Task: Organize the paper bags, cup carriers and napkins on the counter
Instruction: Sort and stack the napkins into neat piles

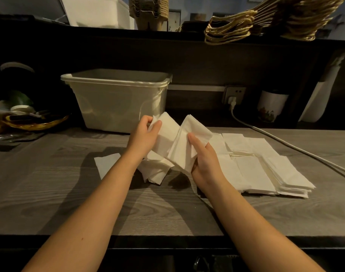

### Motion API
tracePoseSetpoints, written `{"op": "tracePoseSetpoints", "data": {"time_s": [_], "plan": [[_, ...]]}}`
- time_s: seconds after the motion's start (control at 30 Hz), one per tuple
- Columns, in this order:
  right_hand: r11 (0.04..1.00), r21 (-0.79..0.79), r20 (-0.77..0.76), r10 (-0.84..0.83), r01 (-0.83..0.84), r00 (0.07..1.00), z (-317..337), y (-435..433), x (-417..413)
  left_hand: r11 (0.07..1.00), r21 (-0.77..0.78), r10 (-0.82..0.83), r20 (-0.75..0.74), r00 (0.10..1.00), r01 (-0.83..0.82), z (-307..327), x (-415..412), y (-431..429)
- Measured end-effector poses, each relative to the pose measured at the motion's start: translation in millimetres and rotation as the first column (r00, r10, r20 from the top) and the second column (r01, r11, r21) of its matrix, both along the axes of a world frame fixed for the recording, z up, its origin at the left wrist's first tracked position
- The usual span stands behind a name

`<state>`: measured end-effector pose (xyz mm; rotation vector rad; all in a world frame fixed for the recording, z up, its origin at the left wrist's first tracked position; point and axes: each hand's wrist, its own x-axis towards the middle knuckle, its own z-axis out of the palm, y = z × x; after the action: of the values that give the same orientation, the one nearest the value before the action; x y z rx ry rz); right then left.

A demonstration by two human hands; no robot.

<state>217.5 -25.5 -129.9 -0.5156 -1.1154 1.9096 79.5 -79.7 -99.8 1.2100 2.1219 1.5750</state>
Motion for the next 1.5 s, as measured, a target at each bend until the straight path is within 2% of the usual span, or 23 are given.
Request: {"op": "tracePoseSetpoints", "data": {"time_s": [0.13,0.27,0.4,0.57,0.67,0.8,0.9,1.07,1.13,1.27,1.5], "plan": [[0.999,0.029,0.036,0.035,-0.036,0.999,-1.6,-1.5,0.0,0.99,0.014,-0.14,-0.001,0.99,0.14,0.3,13.1,-0.6],[0.999,-0.002,0.045,0.04,-0.039,0.998,-4.2,-1.8,-2.3,0.978,0.04,-0.202,-0.043,0.978,0.203,1.5,16.7,-3.1],[0.997,0.068,-0.058,0.051,-0.047,0.997,-6.3,-1.6,-1.3,0.964,0.016,-0.262,-0.139,0.955,0.267,-0.9,18.8,-4.2],[0.996,-0.036,-0.107,0.08,-0.084,0.991,-7.3,0.1,-2.0,0.941,-0.001,-0.335,-0.137,0.932,0.338,-0.6,22.8,-3.4],[0.999,0.022,-0.052,0.028,-0.027,0.998,-8.2,1.8,-3.7,0.939,0.01,-0.34,-0.115,0.933,0.343,-0.9,24.6,-3.5],[0.998,-0.002,-0.027,-0.064,0.064,0.998,-10.3,6.2,-3.7,0.948,-0.004,-0.316,-0.126,0.94,0.318,-2.0,24.7,-3.2],[0.992,0.087,0.015,-0.087,0.086,0.996,-11.8,6.0,-3.7,0.948,-0.005,-0.318,-0.122,0.94,0.32,-2.2,25.2,-2.2],[0.98,0.196,0.124,-0.064,0.039,0.99,-8.5,-0.2,-1.7,0.934,0.105,-0.344,0.015,0.939,0.34,-4.7,28.7,-1.0],[0.969,0.237,0.166,-0.105,0.064,0.981,-9.1,-0.7,-3.3,0.938,0.118,-0.331,0.039,0.943,0.325,-7.2,29.9,0.5],[0.928,0.363,0.222,-0.172,0.083,0.96,-11.6,-2.3,-3.7,0.942,0.158,-0.311,0.066,0.948,0.297,-11.9,31.8,4.8],[0.908,0.398,0.221,-0.235,0.132,0.947,-14.5,-6.7,-4.3,0.923,0.16,-0.358,0.017,0.934,0.351,-16.8,32.4,6.4]]}}
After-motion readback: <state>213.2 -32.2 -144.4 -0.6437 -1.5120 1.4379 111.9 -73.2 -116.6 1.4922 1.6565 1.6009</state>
